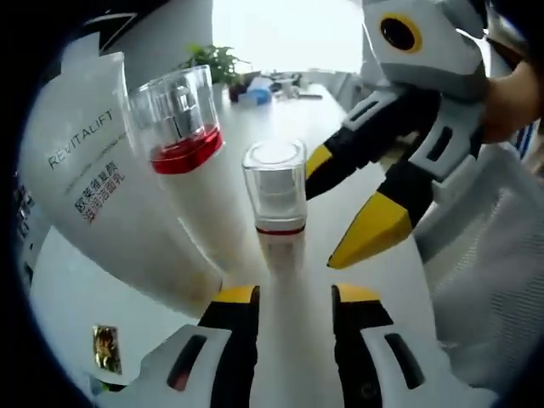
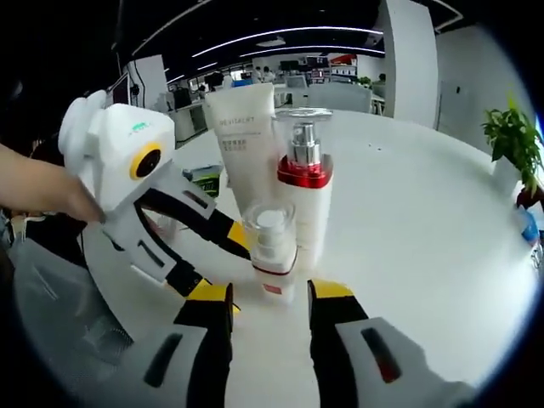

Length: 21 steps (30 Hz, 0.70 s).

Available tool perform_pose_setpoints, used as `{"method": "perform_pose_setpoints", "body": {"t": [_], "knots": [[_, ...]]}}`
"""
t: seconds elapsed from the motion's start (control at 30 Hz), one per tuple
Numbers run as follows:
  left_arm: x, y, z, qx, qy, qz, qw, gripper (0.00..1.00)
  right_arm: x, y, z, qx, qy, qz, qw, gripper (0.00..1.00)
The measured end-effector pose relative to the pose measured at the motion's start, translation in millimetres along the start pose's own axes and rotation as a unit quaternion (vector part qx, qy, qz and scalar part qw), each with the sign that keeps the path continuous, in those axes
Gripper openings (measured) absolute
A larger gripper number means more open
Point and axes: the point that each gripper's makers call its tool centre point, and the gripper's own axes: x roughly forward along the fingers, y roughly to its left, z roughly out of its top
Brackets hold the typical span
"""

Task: Arrange the skincare products in the storage area until every visible bottle or jar stands upright without overlapping.

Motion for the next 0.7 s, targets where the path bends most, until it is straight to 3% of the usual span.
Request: {"method": "perform_pose_setpoints", "body": {"t": [0.33, 0.7], "knots": [[-27.4, -4.4, -1.5, -0.076, -0.02, 0.023, 0.9966, 0.43, -5.9, 5.4, -3.3, -0.019, 0.012, 0.007, 0.9997, 0.49], [-60.4, -11.7, -9.4, -0.144, -0.041, 0.052, 0.9874, 0.54, -16.5, 14.7, 4.1, -0.027, -0.009, 0.019, 0.9994, 0.58]]}}
